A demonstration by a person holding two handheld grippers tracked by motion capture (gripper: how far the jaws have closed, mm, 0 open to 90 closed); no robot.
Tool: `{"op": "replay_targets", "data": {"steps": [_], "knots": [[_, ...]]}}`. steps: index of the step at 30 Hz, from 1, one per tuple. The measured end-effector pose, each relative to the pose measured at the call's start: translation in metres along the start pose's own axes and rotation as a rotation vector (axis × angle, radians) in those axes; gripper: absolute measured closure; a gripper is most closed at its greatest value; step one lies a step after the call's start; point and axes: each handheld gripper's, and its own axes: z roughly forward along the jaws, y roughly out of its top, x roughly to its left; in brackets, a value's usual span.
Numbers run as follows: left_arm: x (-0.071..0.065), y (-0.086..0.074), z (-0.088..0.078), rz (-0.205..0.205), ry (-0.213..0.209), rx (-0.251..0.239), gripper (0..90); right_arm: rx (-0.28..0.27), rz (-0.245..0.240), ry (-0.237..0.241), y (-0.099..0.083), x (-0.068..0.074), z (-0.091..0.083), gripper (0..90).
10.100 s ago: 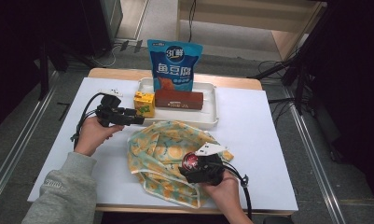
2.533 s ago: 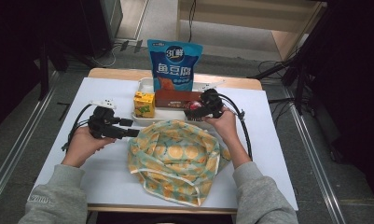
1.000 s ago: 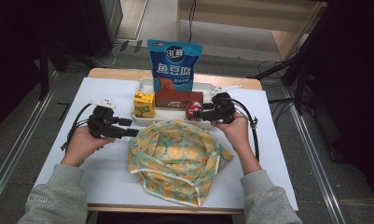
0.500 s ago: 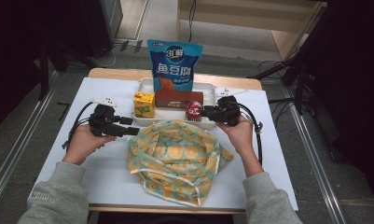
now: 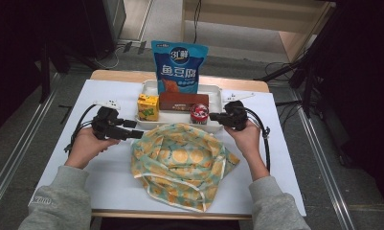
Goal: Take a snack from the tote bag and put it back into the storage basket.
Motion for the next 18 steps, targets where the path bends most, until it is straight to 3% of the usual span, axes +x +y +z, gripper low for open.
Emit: {"op": "replay_targets", "data": {"steps": [18], "knots": [[0.0002, 0.0002, 0.0004, 0.001, 0.0, 0.001, 34.7, 0.043, -0.027, -0.002, -0.0022, 0.0042, 0.0073, 90.0]]}}
